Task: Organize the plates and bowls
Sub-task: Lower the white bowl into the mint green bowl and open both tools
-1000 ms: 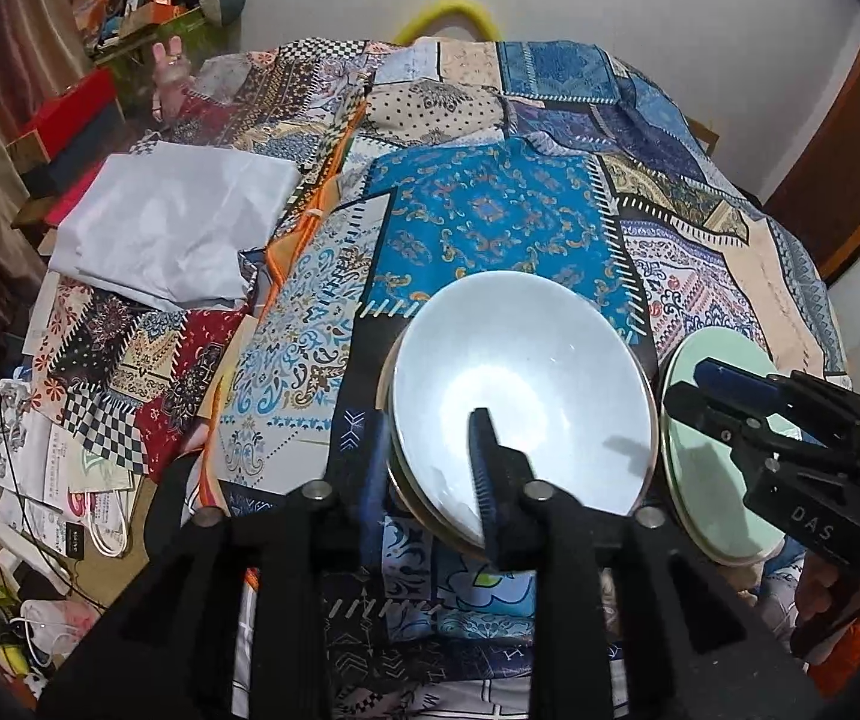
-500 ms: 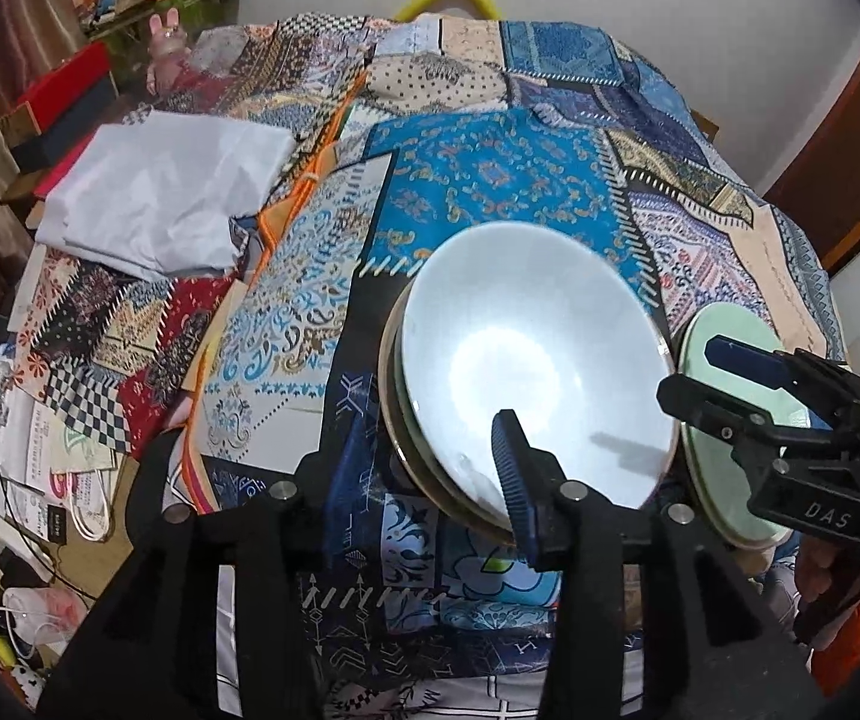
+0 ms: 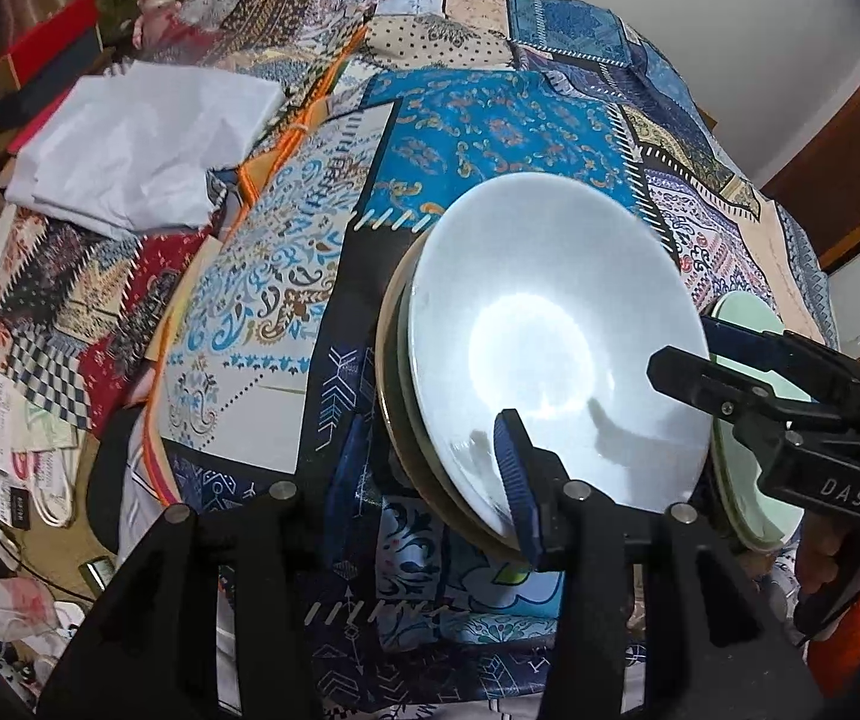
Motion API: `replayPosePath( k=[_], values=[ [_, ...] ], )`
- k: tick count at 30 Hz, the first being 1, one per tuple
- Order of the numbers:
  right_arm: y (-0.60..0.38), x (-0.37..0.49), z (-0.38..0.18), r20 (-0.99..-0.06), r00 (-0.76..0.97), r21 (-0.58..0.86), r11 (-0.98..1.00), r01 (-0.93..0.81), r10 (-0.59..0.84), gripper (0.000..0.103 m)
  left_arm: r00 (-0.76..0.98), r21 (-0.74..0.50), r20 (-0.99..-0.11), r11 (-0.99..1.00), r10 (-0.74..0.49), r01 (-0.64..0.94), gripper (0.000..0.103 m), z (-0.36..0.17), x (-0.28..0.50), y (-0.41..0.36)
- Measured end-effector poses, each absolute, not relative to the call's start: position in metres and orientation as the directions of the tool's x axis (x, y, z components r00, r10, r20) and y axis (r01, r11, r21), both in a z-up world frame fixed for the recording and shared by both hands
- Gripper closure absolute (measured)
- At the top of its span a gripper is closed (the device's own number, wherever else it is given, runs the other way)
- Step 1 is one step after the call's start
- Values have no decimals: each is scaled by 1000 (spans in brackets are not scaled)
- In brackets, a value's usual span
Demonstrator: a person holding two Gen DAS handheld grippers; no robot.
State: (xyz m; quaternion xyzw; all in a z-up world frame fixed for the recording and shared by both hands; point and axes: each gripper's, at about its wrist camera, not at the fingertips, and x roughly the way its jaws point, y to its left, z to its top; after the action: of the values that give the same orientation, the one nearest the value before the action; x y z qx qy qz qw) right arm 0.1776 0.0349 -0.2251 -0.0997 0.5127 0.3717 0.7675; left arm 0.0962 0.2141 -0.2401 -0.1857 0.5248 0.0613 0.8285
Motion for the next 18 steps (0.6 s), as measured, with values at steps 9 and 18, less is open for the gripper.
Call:
replayPosePath(
  k=[9, 18],
  values=[
    [34, 182, -239, -873, 156, 265, 719, -642, 461, 70, 439, -278, -890, 911, -125, -304, 58, -251, 101, 220],
    [30, 184, -239, -862, 170, 277, 725, -630, 477, 75, 438, -300, -886, 910, -155, -286, 70, -255, 109, 215]
  ],
)
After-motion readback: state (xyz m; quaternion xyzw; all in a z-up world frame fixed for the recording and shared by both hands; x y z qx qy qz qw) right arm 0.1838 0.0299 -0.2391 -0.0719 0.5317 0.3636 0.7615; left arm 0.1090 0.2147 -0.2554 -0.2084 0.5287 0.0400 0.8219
